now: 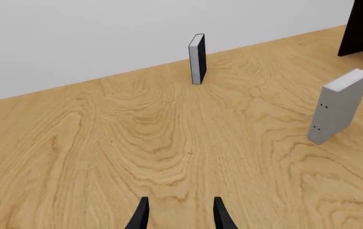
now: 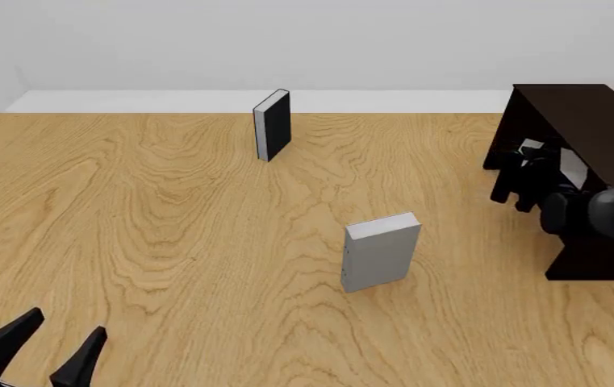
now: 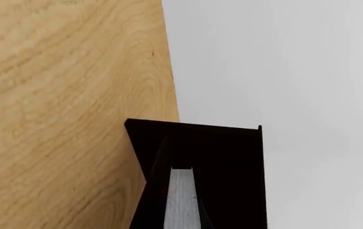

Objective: Pick up the book on the right and place it on the cabinet shelf.

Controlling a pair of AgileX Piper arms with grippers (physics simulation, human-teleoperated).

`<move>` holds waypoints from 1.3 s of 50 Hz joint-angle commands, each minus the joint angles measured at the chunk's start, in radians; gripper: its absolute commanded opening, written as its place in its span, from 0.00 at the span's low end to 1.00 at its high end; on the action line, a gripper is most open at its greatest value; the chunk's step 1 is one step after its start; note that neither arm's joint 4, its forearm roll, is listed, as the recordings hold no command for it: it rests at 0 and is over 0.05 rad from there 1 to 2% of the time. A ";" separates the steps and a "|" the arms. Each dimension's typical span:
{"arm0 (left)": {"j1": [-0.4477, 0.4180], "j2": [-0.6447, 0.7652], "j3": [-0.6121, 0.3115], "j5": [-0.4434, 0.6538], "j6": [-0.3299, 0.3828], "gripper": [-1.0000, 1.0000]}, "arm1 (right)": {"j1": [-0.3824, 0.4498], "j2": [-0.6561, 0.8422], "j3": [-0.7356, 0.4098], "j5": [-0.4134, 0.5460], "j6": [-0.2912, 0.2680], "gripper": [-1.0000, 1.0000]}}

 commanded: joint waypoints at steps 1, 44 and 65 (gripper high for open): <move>-0.001 -0.003 0.000 0.005 0.007 1.00 | -0.012 0.009 -0.034 0.033 0.051 0.00; 0.003 -0.010 0.000 0.010 0.002 1.00 | -0.002 0.007 -0.064 0.170 0.118 1.00; 0.004 -0.010 0.000 0.013 0.001 1.00 | 0.029 0.024 -0.057 0.190 0.140 1.00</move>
